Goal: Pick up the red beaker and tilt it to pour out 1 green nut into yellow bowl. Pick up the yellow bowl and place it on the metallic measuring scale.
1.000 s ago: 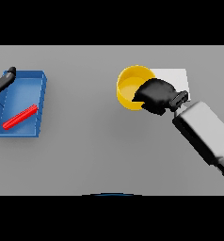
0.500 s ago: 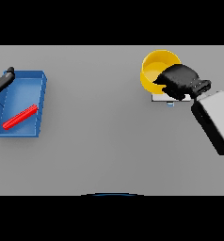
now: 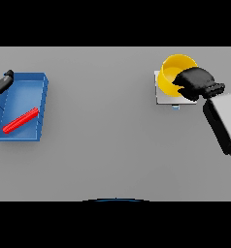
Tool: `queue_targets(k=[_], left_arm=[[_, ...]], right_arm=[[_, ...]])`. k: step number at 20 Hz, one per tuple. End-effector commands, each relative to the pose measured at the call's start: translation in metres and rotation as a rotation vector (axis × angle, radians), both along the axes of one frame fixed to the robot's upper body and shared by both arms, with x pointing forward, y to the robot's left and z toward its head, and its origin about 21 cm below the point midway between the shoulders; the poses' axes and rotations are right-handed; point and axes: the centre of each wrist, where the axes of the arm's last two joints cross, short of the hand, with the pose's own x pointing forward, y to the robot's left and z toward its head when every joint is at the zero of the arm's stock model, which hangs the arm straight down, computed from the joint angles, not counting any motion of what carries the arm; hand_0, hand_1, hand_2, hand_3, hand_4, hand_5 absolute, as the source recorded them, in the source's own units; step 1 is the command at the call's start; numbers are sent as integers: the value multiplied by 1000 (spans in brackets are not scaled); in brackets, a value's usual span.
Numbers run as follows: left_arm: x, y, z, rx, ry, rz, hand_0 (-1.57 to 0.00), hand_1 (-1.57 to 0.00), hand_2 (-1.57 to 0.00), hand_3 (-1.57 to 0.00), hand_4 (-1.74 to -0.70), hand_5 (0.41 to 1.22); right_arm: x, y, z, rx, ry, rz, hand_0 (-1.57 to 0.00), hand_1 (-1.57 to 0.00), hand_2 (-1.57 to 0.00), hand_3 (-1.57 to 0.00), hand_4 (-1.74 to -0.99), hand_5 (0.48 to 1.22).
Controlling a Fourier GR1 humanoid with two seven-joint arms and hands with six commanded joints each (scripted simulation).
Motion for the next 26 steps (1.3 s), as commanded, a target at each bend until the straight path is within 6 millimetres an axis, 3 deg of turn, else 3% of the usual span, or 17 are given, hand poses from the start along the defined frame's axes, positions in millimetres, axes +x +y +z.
queue_targets(k=[1, 5, 7, 9, 10, 11, 13, 16, 20, 26], left_arm=[[1, -3, 0, -4, 3, -1, 1, 1, 1, 1, -726, 710], [2, -3, 2, -7, 14, -6, 1, 1, 1, 1, -729, 713], [1, -3, -3, 8, 19, -1, 1, 1, 1, 1, -727, 712], [2, -1, -3, 5, 23, 3, 1, 1, 1, 1, -727, 715], [3, -3, -4, 5, 19, -1, 1, 1, 1, 1, -729, 717], [4, -4, -3, 3, 11, -2, 1, 1, 1, 1, -730, 720], [6, -5, 2, -3, 5, -12, 1, 1, 1, 1, -733, 728], [5, -5, -6, -1, 16, -3, 1, 1, 1, 1, -727, 717], [6, -4, -3, -4, 12, -3, 1, 1, 1, 1, -722, 703], [3, -1, 1, 0, 4, -6, 1, 1, 1, 1, -720, 693]], right_arm=[[2, 0, -1, 8, 7, -8, -1571, -1571, -1428, -1331, -1741, 1221], [5, 1, -11, 40, 54, -36, -1528, -1571, -1382, -1440, -1741, 1221], [6, -1, -10, 40, 67, -40, -1417, -1571, -1363, -1487, -1741, 1221], [8, -3, -9, 34, 73, -44, -1397, -1571, -1385, -1363, -1741, 1221], [6, -3, -10, 46, 78, -43, -1332, -1459, -1423, -1198, -1741, 1221], [6, -1, -9, 56, 84, -35, -1128, -1322, -1330, -1057, -1701, 1221], [5, -1, -13, 75, 103, -49, -721, -980, -1042, -833, -1619, 1072], [7, -3, -9, 38, 113, -78, -369, -582, -693, -613, -1539, 933], [7, -6, -10, 12, 117, -28, -150, -243, -375, -449, -1469, 842], [7, -11, -10, 4, 153, -72, -39, -63, -103, -272, -1410, 759]])
